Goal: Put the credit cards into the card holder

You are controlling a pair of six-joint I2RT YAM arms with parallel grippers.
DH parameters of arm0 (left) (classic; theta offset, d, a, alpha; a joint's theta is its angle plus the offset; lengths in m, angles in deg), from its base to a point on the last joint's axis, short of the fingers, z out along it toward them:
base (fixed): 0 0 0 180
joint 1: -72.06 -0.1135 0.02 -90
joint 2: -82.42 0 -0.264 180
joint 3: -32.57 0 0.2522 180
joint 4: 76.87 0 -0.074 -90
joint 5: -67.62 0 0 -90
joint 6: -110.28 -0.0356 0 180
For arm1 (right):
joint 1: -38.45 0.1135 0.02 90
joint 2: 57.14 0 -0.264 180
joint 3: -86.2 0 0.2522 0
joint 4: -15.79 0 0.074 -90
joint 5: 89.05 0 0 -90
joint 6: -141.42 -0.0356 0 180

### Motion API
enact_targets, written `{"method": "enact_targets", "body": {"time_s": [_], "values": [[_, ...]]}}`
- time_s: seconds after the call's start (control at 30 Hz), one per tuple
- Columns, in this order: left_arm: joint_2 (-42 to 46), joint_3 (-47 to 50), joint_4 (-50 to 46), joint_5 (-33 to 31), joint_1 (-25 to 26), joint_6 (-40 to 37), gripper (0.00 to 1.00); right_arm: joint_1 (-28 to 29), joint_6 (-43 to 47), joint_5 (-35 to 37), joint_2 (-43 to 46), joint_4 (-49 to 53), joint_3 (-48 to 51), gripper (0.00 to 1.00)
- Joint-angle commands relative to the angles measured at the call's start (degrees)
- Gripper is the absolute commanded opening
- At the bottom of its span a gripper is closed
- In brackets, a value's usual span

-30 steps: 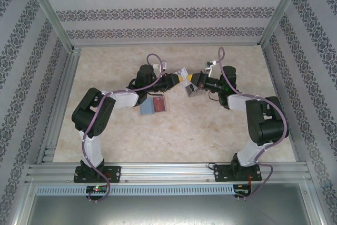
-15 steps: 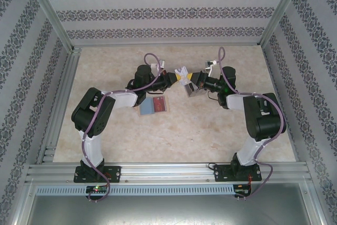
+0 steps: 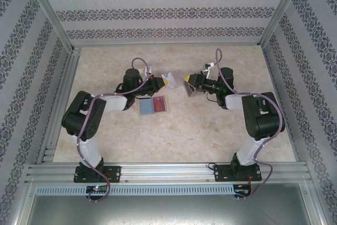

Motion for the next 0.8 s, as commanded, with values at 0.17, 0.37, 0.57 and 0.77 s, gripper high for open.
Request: {"method": "enact_targets", "body": {"time_s": [0.17, 0.37, 0.57, 0.77], "values": [[13.4, 1.8, -38.1, 2.0, -4.8, -24.4, 0.0, 1.8, 4.9, 0.4, -3.3, 4.7, -2.1, 0.36], [11.2, -1.5, -53.7, 3.4, -5.1, -33.9, 0.0, 5.0, 10.8, 1.9, -5.7, 15.4, -6.3, 0.33], [8.8, -3.1, -60.4, 2.0, -5.2, -40.0, 0.0, 8.2, 17.6, 5.3, -6.0, 25.1, -9.5, 0.33], [6.7, -2.7, -57.2, 2.0, -6.3, -39.4, 0.0, 11.4, 23.8, 7.8, -7.7, 35.9, -14.3, 0.33]]}}
